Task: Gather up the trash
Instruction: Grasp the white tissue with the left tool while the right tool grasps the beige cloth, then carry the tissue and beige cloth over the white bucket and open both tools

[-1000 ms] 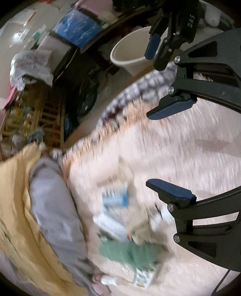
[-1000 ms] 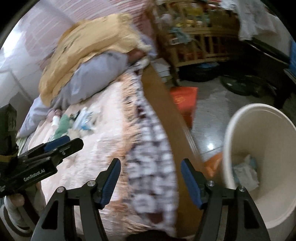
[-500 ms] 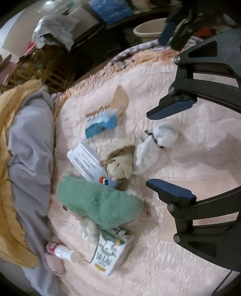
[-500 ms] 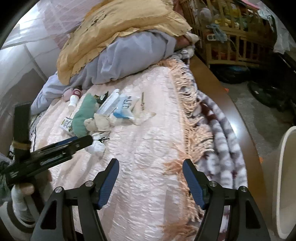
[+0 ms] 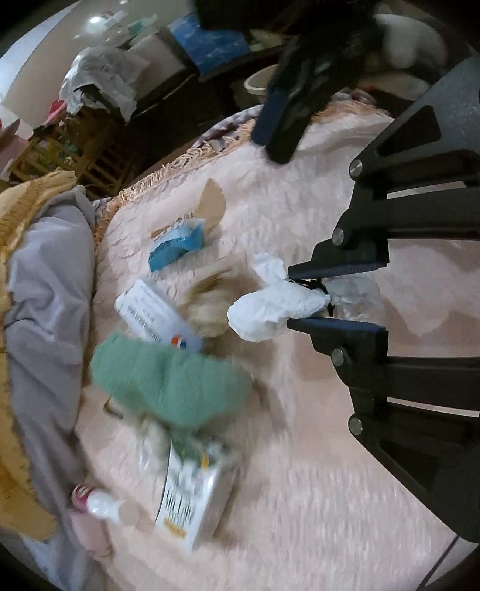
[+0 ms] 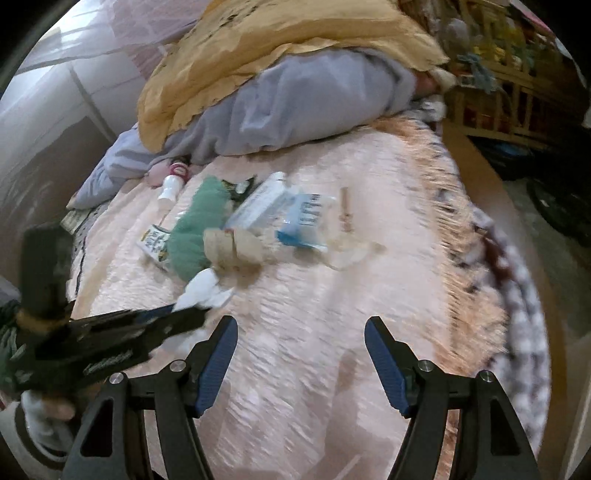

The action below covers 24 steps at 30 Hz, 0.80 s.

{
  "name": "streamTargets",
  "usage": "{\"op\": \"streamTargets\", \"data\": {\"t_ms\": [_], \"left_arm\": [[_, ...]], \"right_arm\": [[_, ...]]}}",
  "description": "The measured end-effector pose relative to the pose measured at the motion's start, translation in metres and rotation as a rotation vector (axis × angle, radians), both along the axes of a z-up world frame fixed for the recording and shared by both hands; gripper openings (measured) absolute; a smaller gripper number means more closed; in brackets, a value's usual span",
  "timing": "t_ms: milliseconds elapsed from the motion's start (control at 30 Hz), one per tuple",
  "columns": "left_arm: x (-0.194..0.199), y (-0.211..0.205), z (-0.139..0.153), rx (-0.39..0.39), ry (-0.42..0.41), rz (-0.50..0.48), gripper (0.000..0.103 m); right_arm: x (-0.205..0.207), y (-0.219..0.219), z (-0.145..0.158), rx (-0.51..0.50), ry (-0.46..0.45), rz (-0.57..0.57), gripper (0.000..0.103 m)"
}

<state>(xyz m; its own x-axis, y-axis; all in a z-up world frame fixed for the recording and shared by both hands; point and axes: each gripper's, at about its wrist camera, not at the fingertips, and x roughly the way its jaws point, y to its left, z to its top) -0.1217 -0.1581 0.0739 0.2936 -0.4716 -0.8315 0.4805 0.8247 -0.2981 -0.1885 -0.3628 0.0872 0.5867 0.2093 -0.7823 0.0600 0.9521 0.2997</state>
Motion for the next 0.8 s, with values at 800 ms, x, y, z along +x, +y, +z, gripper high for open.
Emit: {"op": "streamTargets", "data": {"t_ms": [800], "left_arm": [[-0.004,0.053,0.015,-0.017,-0.087,0.080,0.017]], "right_arm": [[0.063,0.068,-0.019,-0.005,0.009,0.156,0.029]]}}
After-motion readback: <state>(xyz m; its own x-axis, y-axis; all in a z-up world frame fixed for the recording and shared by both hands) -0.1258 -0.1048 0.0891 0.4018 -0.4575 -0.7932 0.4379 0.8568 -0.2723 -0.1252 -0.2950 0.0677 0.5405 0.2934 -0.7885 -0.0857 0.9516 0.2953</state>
